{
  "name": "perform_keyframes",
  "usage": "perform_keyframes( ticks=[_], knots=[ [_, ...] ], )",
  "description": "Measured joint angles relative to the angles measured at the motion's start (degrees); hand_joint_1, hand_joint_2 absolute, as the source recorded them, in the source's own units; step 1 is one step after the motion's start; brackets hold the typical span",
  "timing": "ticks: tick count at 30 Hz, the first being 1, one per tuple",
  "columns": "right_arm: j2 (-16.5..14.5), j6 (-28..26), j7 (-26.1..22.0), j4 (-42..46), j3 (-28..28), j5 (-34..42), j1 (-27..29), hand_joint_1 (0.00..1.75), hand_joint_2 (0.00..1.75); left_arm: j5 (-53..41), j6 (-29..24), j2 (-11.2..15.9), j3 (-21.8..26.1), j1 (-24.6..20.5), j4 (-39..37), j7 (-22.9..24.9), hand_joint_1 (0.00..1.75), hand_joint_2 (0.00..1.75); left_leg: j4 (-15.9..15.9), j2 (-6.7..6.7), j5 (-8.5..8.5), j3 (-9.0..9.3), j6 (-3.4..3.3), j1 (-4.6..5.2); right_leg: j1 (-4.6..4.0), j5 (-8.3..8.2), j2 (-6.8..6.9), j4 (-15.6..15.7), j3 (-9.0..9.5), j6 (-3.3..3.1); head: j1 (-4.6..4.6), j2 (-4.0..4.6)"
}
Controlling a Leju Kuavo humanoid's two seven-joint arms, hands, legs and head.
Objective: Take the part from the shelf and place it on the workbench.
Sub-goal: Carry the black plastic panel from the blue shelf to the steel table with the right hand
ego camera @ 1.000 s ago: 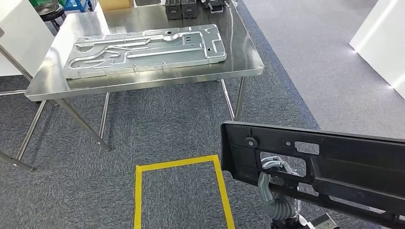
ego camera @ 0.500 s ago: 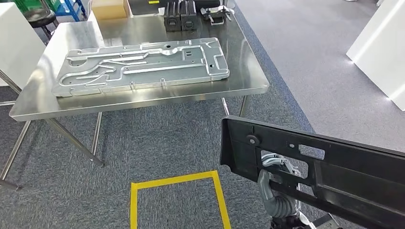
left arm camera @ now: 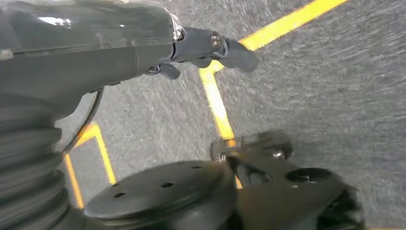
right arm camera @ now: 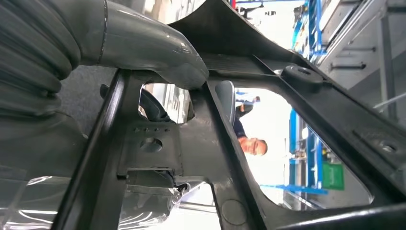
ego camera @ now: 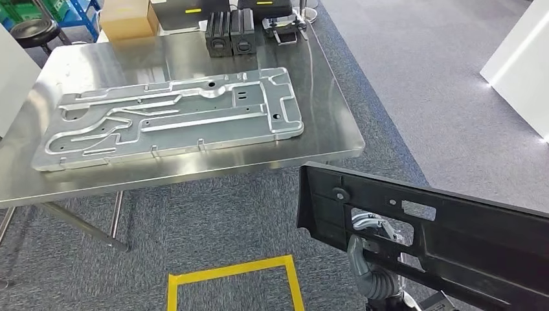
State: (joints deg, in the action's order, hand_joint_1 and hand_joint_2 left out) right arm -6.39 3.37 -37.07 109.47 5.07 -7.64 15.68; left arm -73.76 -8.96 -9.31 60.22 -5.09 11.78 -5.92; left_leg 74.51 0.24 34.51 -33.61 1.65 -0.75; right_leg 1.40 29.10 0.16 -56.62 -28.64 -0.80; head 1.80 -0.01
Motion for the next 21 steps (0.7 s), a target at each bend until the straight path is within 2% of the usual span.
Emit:
perform_keyframes(
  ticks=[1,2,3,4,6,7,8,9,10,11,12,13,14,15,17,18,19,20,21],
  knots=[
    [0.01,-0.04,-0.03,-0.23,0.0,0.07,-0.04,1.75,1.75,0.05,-0.02,0.0,0.04,0.02,-0.01,-0.1,0.0,1.75,-0.23,0.0,2.69,-1.99,-0.1,0.05,-0.05,0.75,-0.11,0.93,1.87,0.0,0.0,0.01],
    [0.01,-0.07,-0.05,-0.45,0.0,0.13,-0.08,1.75,1.75,0.11,-0.01,-0.01,0.08,0.0,-0.01,-0.19,0.0,1.75,-1.54,-0.01,4.67,-3.45,-0.33,0.12,-0.11,1.59,-0.2,1.81,3.85,0.02,0.0,0.01],
    [0.01,-0.09,-0.07,-0.66,0.01,0.17,-0.12,1.75,1.75,0.12,0.01,-0.02,0.13,-0.04,-0.02,-0.25,0.0,1.75,-3.83,-0.01,4.91,-4.46,-0.68,0.2,-0.19,2.54,-0.24,2.62,5.9,0.07,-0.01,0.01],
    [0.01,-0.08,-0.09,-0.86,0.01,0.2,-0.16,1.75,1.75,0.13,0.03,-0.03,0.17,-0.06,-0.02,-0.27,0.0,1.75,-7.0,-0.02,2.5,-5.13,-1.15,0.31,-0.28,3.57,-0.25,3.29,7.88,0.13,-0.01,0.01],
    [0.01,-0.08,-0.12,-1.32,-0.01,0.26,-0.2,1.75,1.75,0.21,0.03,-0.04,0.28,0.04,-0.02,-0.32,0.0,1.75,-13.41,-0.03,-8.39,-5.7,-2.09,0.83,-0.42,5.83,-0.5,3.97,11.02,0.53,-0.02,0.01],
    [0.02,-0.09,-0.12,-1.49,0.01,0.27,-0.26,1.75,1.75,0.21,0.02,-0.06,0.33,-0.06,-0.02,-0.33,0.0,1.75,-15.05,-0.02,-12.53,-5.6,-2.4,1.25,-0.4,6.95,-0.68,4.2,12.13,0.89,-0.02,0.0],
    [0.02,-0.09,-0.13,-1.56,0.04,0.28,-0.39,1.75,1.75,0.18,0.01,-0.07,0.36,-0.26,-0.02,-0.31,0.0,1.75,-15.63,0.02,-14.48,-5.3,-2.64,1.62,-0.29,7.68,-0.88,4.19,13.07,1.32,-0.02,-0.01],
    [0.03,-0.09,-0.15,-1.55,0.09,0.28,-0.61,1.75,1.75,0.13,-0.01,-0.08,0.37,-0.53,-0.01,-0.25,0.0,1.75,-15.29,0.09,-13.48,-4.62,-2.86,1.9,-0.17,7.53,-1.08,3.34,13.38,1.79,0.0,-0.01],
    [0.03,-0.11,-0.2,-1.46,0.14,0.3,-0.91,1.75,1.75,0.01,-0.04,-0.09,0.37,-0.75,-0.01,-0.18,0.0,1.75,-15.41,0.14,-12.54,-3.78,-3.24,1.97,0.02,6.5,-1.05,0.81,12.61,2.08,0.01,-0.01],
    [0.03,-0.14,-0.28,-1.39,0.17,0.31,-1.14,1.75,1.75,-0.08,-0.07,-0.08,0.36,-0.84,0.0,-0.1,0.0,1.75,-15.73,0.18,-11.75,-2.87,-3.61,1.89,0.14,4.88,-1.01,-2.66,11.1,2.29,0.03,-0.01],
    [0.03,-0.19,-0.39,-1.37,0.19,0.32,-1.27,1.75,1.75,-0.2,-0.09,-0.08,0.36,-0.72,0.0,0.02,0.0,1.75,-16.23,0.18,-10.97,-1.64,-3.96,1.78,0.18,3.37,-0.93,-7.72,7.92,2.45,0.02,-0.01],
    [0.05,-0.23,-0.46,-1.38,0.19,0.32,-1.25,1.75,1.75,-0.31,-0.1,-0.08,0.36,-0.52,0.0,0.12,0.0,1.75,-16.81,0.2,-10.22,-0.37,-4.2,1.63,0.18,3.01,-0.8,-12.49,4.27,2.57,0.02,0.0],
    [0.07,-0.25,-0.52,-1.4,0.18,0.32,-1.16,1.75,1.75,-0.34,-0.11,-0.08,0.37,-0.26,0.0,0.25,0.0,1.75,-17.31,0.26,-9.4,0.96,-4.36,1.59,0.13,4.16,-0.72,-15.86,0.76,2.68,0.02,0.0],
    [0.08,-0.26,-0.56,-1.43,0.18,0.32,-1.07,1.75,1.75,-0.37,-0.12,-0.07,0.38,0.06,0.0,0.37,0.0,1.75,-17.84,0.37,-8.52,2.55,-4.48,1.57,0.07,6.53,-0.66,-18.28,-2.79,2.8,0.01,0.0],
    [0.09,-0.25,-0.58,-1.49,0.18,0.32,-1.01,1.75,1.75,-0.18,-0.19,-0.09,0.39,0.46,0.0,0.39,0.0,1.75,-18.62,0.77,-6.76,5.8,-4.42,1.56,-0.05,12.0,-0.56,-17.9,-7.51,2.88,0.02,-0.01],
    [0.09,-0.23,-0.58,-1.54,0.19,0.31,-1.01,1.75,1.75,-0.09,-0.21,-0.11,0.39,0.62,-0.01,0.26,0.0,1.75,-18.9,0.98,-5.78,7.47,-4.32,1.56,-0.16,12.91,-0.53,-16.17,-9.26,2.78,0.02,-0.01],
    [0.1,-0.21,-0.58,-1.6,0.19,0.31,-1.01,1.75,1.75,-0.01,-0.24,-0.16,0.39,0.74,-0.01,0.09,0.0,1.75,-19.1,1.16,-4.64,9.05,-4.21,1.56,-0.34,11.34,-0.51,-13.6,-10.7,2.53,0.02,0.0],
    [0.1,-0.21,-0.57,-1.71,0.2,0.3,-1.0,1.75,1.75,0.05,-0.26,-0.22,0.4,1.03,-0.06,-0.09,0.0,1.75,-19.25,1.29,-3.43,10.26,-4.1,1.56,-0.61,6.27,-0.48,-10.19,-11.93,2.03,0.01,0.0],
    [0.1,-0.21,-0.56,-1.84,0.2,0.28,-0.95,1.75,1.75,0.07,-0.26,-0.3,0.42,1.23,-0.15,-0.2,0.0,1.75,-18.96,1.39,-2.23,11.32,-3.96,1.64,-0.95,-0.27,-0.55,-6.83,-13.0,1.48,0.03,0.0]
  ],
)
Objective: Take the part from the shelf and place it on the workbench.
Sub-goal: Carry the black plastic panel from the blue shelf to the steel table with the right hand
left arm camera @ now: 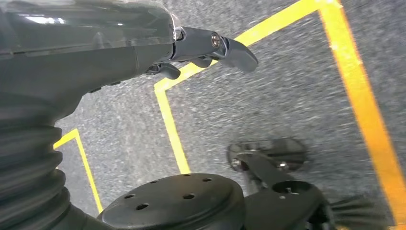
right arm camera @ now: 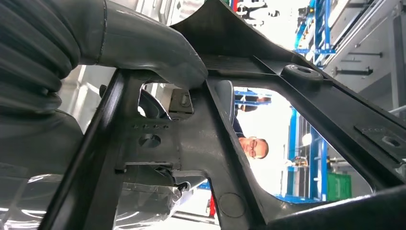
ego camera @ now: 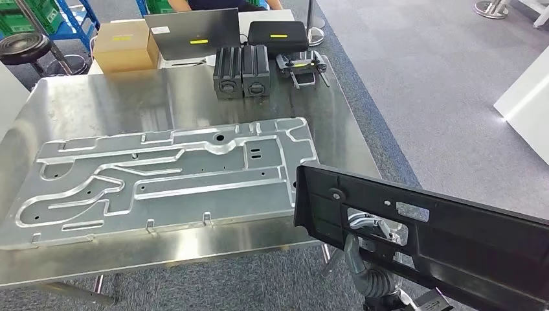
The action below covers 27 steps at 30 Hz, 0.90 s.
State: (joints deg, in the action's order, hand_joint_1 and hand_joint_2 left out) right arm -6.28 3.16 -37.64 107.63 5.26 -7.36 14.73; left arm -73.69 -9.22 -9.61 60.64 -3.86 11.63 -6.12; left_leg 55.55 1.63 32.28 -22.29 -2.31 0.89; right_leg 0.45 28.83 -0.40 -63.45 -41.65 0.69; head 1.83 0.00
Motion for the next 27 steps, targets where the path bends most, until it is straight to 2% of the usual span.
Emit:
perform_keyframes(
  ticks=[1,2,3,4,5,6,7,8,10,11,12,13,15,16,17,20,21,22,23,25,26,27],
  knots=[
    [0.01,-0.01,0.07,-0.14,0.02,-0.03,0.09,1.75,1.75,0.0,-0.02,-0.07,0.02,0.16,-0.09,-0.06,0.0,1.75,0.16,0.11,1.19,0.73,0.25,0.08,-0.29,-5.75,-0.1,2.19,-0.72,-0.53,0.0,0.0],
    [-0.02,-0.03,0.22,-0.22,0.07,-0.11,0.21,1.75,1.75,-0.01,-0.04,-0.09,0.04,0.31,-0.17,-0.1,0.0,1.75,0.35,0.19,2.17,1.38,0.56,0.14,-0.5,-9.65,-0.23,3.36,-1.11,-1.03,-0.01,0.0],
    [-0.05,-0.05,0.37,-0.24,0.11,-0.2,0.21,1.75,1.75,-0.02,-0.07,-0.08,0.06,0.2,-0.21,-0.16,0.0,1.75,1.01,0.24,2.48,1.69,0.92,0.17,-0.64,-10.55,-0.38,3.47,-1.19,-1.39,0.0,0.0],
    [-0.08,-0.07,0.53,-0.21,0.18,-0.3,0.02,1.75,1.75,-0.04,-0.09,0.01,0.07,0.05,-0.2,-0.24,0.0,1.75,2.42,0.19,1.97,1.06,1.25,0.14,-0.62,-10.01,-0.43,3.23,-0.86,-1.73,-0.03,0.0],
    [-0.12,-0.08,0.63,-0.16,0.22,-0.4,-0.27,1.75,1.75,-0.1,-0.09,0.1,0.08,-0.12,-0.18,-0.35,0.0,1.75,5.36,0.02,0.69,-0.43,1.56,0.05,-0.55,-9.48,-0.43,3.52,-0.38,-2.08,-0.03,0.0],
    [-0.14,-0.08,0.66,-0.14,0.23,-0.48,-0.58,1.75,1.75,-0.22,-0.06,0.15,0.08,-0.36,-0.16,-0.48,0.0,1.75,9.21,-0.2,-0.58,-2.88,1.89,-0.05,-0.43,-9.07,-0.37,3.96,0.22,-2.41,-0.03,0.0],
    [-0.15,-0.1,0.67,-0.14,0.25,-0.55,-0.74,1.75,1.75,-0.36,-0.01,0.19,0.08,-0.52,-0.15,-0.6,0.0,1.75,13.2,-0.41,-0.9,-5.56,2.23,-0.2,-0.25,-8.65,-0.3,4.4,0.95,-2.62,-0.02,0.0],
    [-0.16,-0.15,0.68,-0.14,0.25,-0.62,-0.74,1.75,1.75,-0.48,0.05,0.16,0.08,-0.58,-0.15,-0.7,0.0,1.75,16.37,-0.61,0.24,-8.03,2.62,-0.45,-0.13,-8.11,-0.24,4.67,1.73,-2.74,-0.02,0.0],
    [-0.16,-0.3,0.68,-0.14,0.25,-0.68,-0.59,1.75,1.75,-0.6,0.21,0.15,0.08,-0.71,-0.15,-0.85,0.0,1.75,18.87,-0.81,5.09,-11.15,3.23,-0.97,0.03,-6.98,-0.22,4.84,3.21,-2.68,-0.02,0.0],
    [-0.16,-0.35,0.68,-0.14,0.25,-0.69,-0.52,1.75,1.75,-0.64,0.26,0.15,0.09,-0.8,-0.15,-0.88,0.0,1.75,18.44,-0.9,6.7,-11.81,3.51,-1.2,0.11,-6.42,-0.25,4.83,3.91,-2.57,-0.02,0.0],
    [-0.17,-0.39,0.68,-0.14,0.25,-0.7,-0.41,1.75,1.75,-0.66,0.3,0.15,0.09,-0.89,-0.15,-0.87,0.0,1.75,16.77,-1.01,6.55,-11.83,3.69,-1.4,0.22,-5.91,-0.28,4.8,4.59,-2.43,-0.02,0.0],
    [-0.21,-0.43,0.68,-0.13,0.25,-0.73,-0.27,1.75,1.75,-0.58,0.3,0.17,0.09,-0.95,-0.15,-0.72,0.0,1.75,13.9,-1.11,4.51,-11.3,3.82,-1.59,0.32,-5.43,-0.31,4.77,5.27,-2.24,-0.02,0.0],
    [-0.3,-0.47,0.68,-0.12,0.24,-0.81,-0.05,1.75,1.75,-0.1,0.3,0.2,0.21,-0.91,-0.15,-0.09,0.0,1.75,6.78,-1.25,-1.63,-9.77,3.89,-1.87,0.44,-4.81,-0.34,4.65,6.23,-1.77,-0.02,0.0],
    [-0.38,-0.49,0.67,-0.1,0.23,-0.85,-0.01,1.75,1.75,0.21,0.27,0.21,0.32,-0.92,-0.15,0.3,0.0,1.75,4.35,-1.29,-3.63,-9.35,3.72,-1.81,0.43,-4.66,-0.38,4.57,6.38,-1.45,-0.02,0.0],
    [-0.44,-0.5,0.68,-0.09,0.22,-0.89,-0.01,1.75,1.75,0.44,0.23,0.21,0.43,-0.95,-0.15,0.62,0.0,1.75,3.1,-1.27,-4.61,-9.24,3.43,-1.7,0.4,-4.61,-0.39,4.52,6.38,-1.08,-0.03,0.0],
    [-0.57,-0.56,0.67,-0.07,0.2,-1.01,-0.03,1.75,1.75,0.59,0.14,0.21,0.63,-1.11,-0.15,0.93,0.0,1.75,2.52,-1.18,-5.38,-9.36,2.11,-1.54,0.4,-4.51,-0.35,4.66,6.29,0.15,-0.03,0.0],
    [-0.58,-0.63,0.64,-0.07,0.2,-1.03,-0.04,1.75,1.75,0.57,0.15,0.2,0.66,-1.17,-0.15,0.94,0.0,1.75,2.19,-1.22,-5.73,-9.35,1.7,-1.62,0.43,-3.76,-0.27,4.12,6.07,0.45,-0.03,0.0],
    [-0.58,-0.7,0.63,-0.07,0.2,-1.03,-0.05,1.75,1.75,0.56,0.16,0.2,0.69,-1.22,-0.15,0.94,0.0,1.75,1.85,-1.31,-6.09,-9.41,1.3,-1.7,0.45,-2.18,-0.18,2.44,5.44,0.69,-0.03,0.0],
    [-0.57,-0.79,0.62,-0.08,0.2,-1.03,-0.04,1.75,1.75,0.57,0.16,0.2,0.72,-1.28,-0.15,0.94,0.0,1.75,1.67,-1.42,-6.34,-9.53,1.02,-1.67,0.51,0.09,-0.08,-0.43,4.38,0.83,-0.03,0.0],
    [-0.57,-0.89,0.61,-0.11,0.2,-1.03,-0.02,1.75,1.75,0.56,0.16,0.24,0.79,-1.32,-0.15,0.97,0.0,1.75,1.65,-1.56,-6.61,-9.98,0.68,-1.41,0.48,4.47,0.05,-7.83,1.83,1.0,-0.04,0.0],
    [-0.56,-0.92,0.61,-0.14,0.2,-1.03,-0.01,1.75,1.75,0.56,0.15,0.27,0.81,-1.34,-0.15,0.98,0.0,1.75,1.69,-1.59,-6.72,-10.22,0.59,-1.25,0.48,5.42,0.07,-10.26,1.25,1.01,-0.04,0.0],
    [-0.56,-0.93,0.61,-0.16,0.2,-1.03,-0.01,1.75,1.75,0.56,0.15,0.29,0.83,-1.35,-0.15,1.0,0.0,1.75,1.77,-1.59,-6.83,-10.46,0.54,-1.1,0.47,5.24,0.07,-10.62,1.71,0.92,-0.04,0.0]
  ],
)
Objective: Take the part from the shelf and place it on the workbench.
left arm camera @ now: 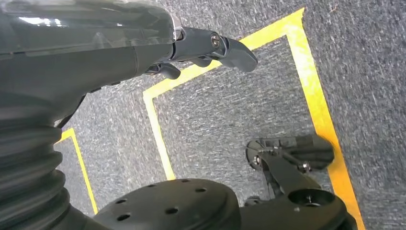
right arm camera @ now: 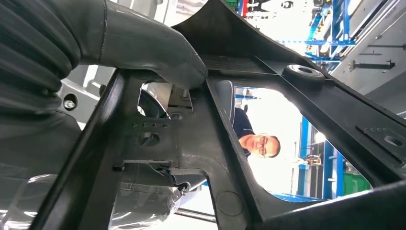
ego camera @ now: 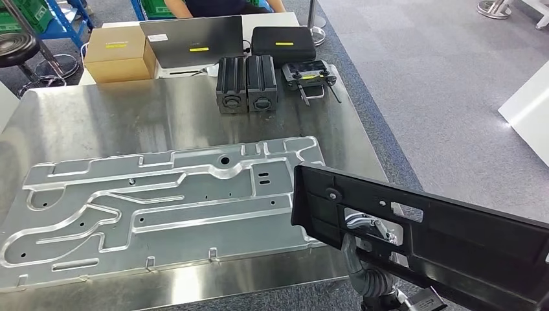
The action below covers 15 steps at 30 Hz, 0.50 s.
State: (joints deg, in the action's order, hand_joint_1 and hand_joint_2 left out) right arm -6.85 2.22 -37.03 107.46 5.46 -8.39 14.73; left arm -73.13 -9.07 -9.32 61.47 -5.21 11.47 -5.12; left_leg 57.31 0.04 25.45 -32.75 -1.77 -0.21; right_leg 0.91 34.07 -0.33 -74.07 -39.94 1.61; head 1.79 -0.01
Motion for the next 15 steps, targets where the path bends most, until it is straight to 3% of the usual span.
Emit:
perform_keyframes(
  ticks=[1,3,5,9,11,13,15],
  knots=[
    [0.01,0.0,0.0,-0.02,0.0,0.0,-0.01,1.75,1.75,0.0,0.01,0.02,0.01,-0.02,0.0,0.02,0.0,1.75,0.11,0.03,-0.1,-0.21,0.0,0.13,-0.03,-1.06,0.0,1.79,1.56,-0.18,0.0,0.0],
    [0.0,0.0,0.0,-0.03,0.0,0.0,-0.1,1.75,1.75,-0.03,0.02,0.01,0.02,-0.07,0.0,-0.03,0.0,1.75,0.44,0.12,-0.24,-0.53,0.14,0.36,-0.24,-3.73,0.0,9.85,6.83,-0.81,0.0,0.01],
    [-0.01,-0.08,-0.04,-0.02,0.0,0.0,-0.16,1.75,1.75,-0.29,-0.01,0.01,0.02,-0.1,0.0,-0.74,0.0,1.75,0.62,0.17,-0.38,-0.69,0.54,0.55,-0.59,-4.91,0.02,15.27,9.99,-1.37,0.01,0.01],
    [-0.05,-0.28,-0.21,0.0,-0.01,0.0,-0.11,1.75,1.75,-1.2,-0.7,0.07,-0.09,-0.1,0.0,-2.01,0.0,1.75,1.14,0.17,-0.01,-1.06,1.92,0.57,-0.45,-5.6,0.15,16.87,10.01,-2.6,0.02,0.01],
    [-0.08,-0.28,-0.22,0.0,-0.02,0.0,-0.1,1.75,1.75,-1.57,-0.99,0.12,-0.17,-0.13,0.0,-2.01,0.0,1.75,5.28,0.15,3.17,-2.63,2.59,0.4,-0.19,-6.22,0.36,17.29,9.81,-3.19,0.02,0.01],
    [-0.08,-0.26,-0.22,-0.03,-0.05,0.0,-0.07,1.75,1.75,-1.8,-1.11,0.12,-0.25,-0.31,0.0,-2.02,0.0,1.75,12.75,0.14,7.51,-5.28,3.15,0.13,-0.22,-6.53,0.56,17.26,9.38,-3.39,0.02,0.01],
    [-0.08,-0.29,-0.23,-0.1,-0.07,0.0,-0.01,1.75,1.75,-1.98,-1.14,0.12,-0.33,-0.47,0.0,-2.01,0.0,1.75,16.59,0.12,8.62,-5.95,3.55,-0.17,-0.22,-6.7,0.68,17.11,9.08,-3.3,0.02,0.01]
  ],
)
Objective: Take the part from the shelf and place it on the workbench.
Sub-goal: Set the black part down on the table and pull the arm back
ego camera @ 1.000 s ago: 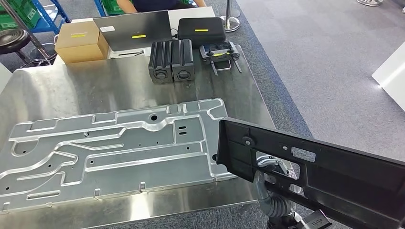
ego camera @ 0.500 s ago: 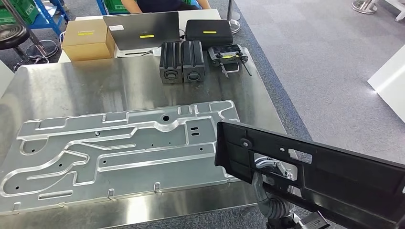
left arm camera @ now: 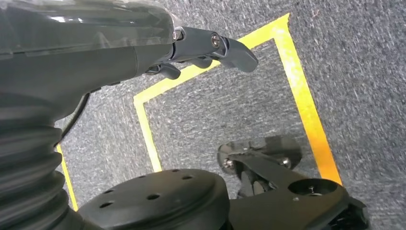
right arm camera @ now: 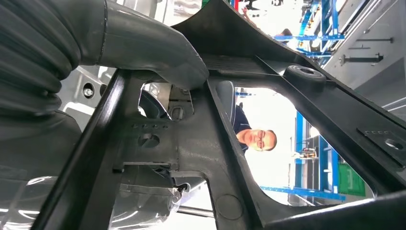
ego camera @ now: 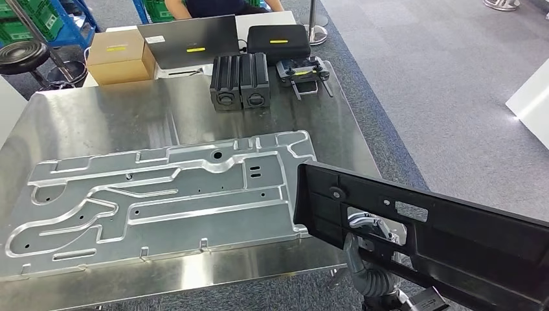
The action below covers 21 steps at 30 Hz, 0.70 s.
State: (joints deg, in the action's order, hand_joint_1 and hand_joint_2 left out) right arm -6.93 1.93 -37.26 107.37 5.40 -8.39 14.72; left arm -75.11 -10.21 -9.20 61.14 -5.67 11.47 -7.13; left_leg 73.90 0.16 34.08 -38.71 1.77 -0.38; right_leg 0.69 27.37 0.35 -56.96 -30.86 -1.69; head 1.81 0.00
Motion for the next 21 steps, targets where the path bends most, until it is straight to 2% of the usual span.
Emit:
perform_keyframes(
  ticks=[1,3,4,5,8,10,11,13,15,19,20,21],
  knots=[
    [0.0,-0.05,-0.05,-0.02,0.0,0.0,0.04,1.75,1.75,-0.14,-0.03,0.03,-0.08,0.0,0.0,0.03,0.0,1.75,-1.5,-0.01,-1.17,1.3,0.1,-0.15,0.02,-0.03,0.01,-0.09,-0.05,0.07,0.0,-0.01],
    [0.0,-0.19,-0.31,-0.03,-0.01,0.0,0.15,1.75,1.75,-0.37,-0.08,0.1,-0.22,0.2,0.0,0.19,0.0,1.75,-9.38,-0.01,-4.57,6.0,-0.04,-0.36,0.03,0.0,-0.07,-0.28,-0.07,0.33,-0.01,-0.01],
    [0.0,-0.26,-0.48,-0.02,-0.01,0.0,0.2,1.75,1.75,-0.46,-0.1,0.14,-0.29,0.32,0.0,0.28,0.0,1.75,-13.21,0.01,-5.7,8.09,-0.26,-0.3,0.0,-0.03,-0.13,-0.39,-0.18,0.59,-0.01,-0.01],
    [0.0,-0.32,-0.62,-0.01,-0.02,-0.01,0.24,1.75,1.75,-0.51,-0.1,0.15,-0.34,0.46,0.0,0.37,0.0,1.75,-15.67,0.03,-6.14,9.29,-0.52,-0.2,-0.05,-0.11,-0.17,-0.48,-0.32,0.9,-0.01,0.0],
    [0.0,-0.61,-0.75,0.04,-0.03,-0.14,0.35,1.75,1.75,-0.67,-0.1,0.17,-0.58,0.65,0.0,0.48,0.0,1.75,-17.23,0.04,-6.25,9.54,-1.58,-0.05,-0.06,-0.4,-0.2,-0.49,-0.64,1.94,-0.01,0.0],
    [0.01,-0.79,-0.75,0.06,-0.04,-0.85,0.27,1.75,1.75,-0.88,-0.04,0.18,-0.76,0.62,0.0,0.52,0.0,1.75,-17.91,-0.06,-6.72,9.59,-2.51,-0.26,-0.01,0.8,-0.26,-2.06,-1.4,2.53,-0.02,0.0],
    [0.07,-0.84,-0.71,0.03,-0.04,-1.74,0.07,1.75,1.75,-0.98,0.06,0.18,-0.84,0.6,0.0,0.54,0.0,1.75,-18.2,-0.15,-6.95,9.6,-2.9,-0.35,0.04,2.34,-0.29,-4.58,-2.61,2.72,-0.02,0.0],
    [0.49,-0.98,-0.38,-0.27,-0.04,-4.38,-0.96,1.75,1.75,-1.04,0.46,0.19,-0.95,0.61,0.0,0.49,0.0,1.75,-18.24,-0.34,-7.1,9.35,-3.25,-0.18,0.13,5.95,-0.34,-11.99,-6.28,2.92,-0.02,0.0],
    [0.93,-1.15,-0.02,-0.62,-0.04,-6.16,-1.91,1.75,1.75,-1.03,0.75,0.19,-1.01,0.64,0.0,0.36,0.0,1.75,-18.21,-0.45,-7.14,9.2,-3.29,-0.1,0.14,7.66,-0.33,-16.52,-8.55,3.06,-0.02,0.0],
    [1.06,-1.2,0.12,-0.76,-0.04,-6.51,-2.22,1.75,1.75,-1.02,0.8,0.19,-1.01,0.65,0.0,0.29,0.0,1.75,-18.2,-0.48,-7.15,9.17,-3.3,-0.09,0.15,7.79,-0.33,-17.15,-8.87,3.09,-0.02,0.0],
    [1.68,-1.62,0.92,-1.65,-0.04,-7.76,-4.14,1.75,1.75,-1.03,1.06,0.19,-1.04,0.64,0.0,-0.15,0.0,1.75,-18.1,-0.53,-7.16,9.16,-3.28,-0.09,0.2,6.68,-0.32,-16.27,-8.47,3.12,-0.02,-0.01],
    [2.91,-2.44,2.7,-3.74,-0.03,-10.28,-8.45,1.75,1.75,-1.09,1.54,0.16,-1.14,0.57,0.0,-0.98,0.0,1.75,-17.85,-0.59,-7.11,9.11,-3.18,-0.09,0.32,4.26,-0.34,-12.84,-6.87,3.06,-0.02,-0.01]
  ],
)
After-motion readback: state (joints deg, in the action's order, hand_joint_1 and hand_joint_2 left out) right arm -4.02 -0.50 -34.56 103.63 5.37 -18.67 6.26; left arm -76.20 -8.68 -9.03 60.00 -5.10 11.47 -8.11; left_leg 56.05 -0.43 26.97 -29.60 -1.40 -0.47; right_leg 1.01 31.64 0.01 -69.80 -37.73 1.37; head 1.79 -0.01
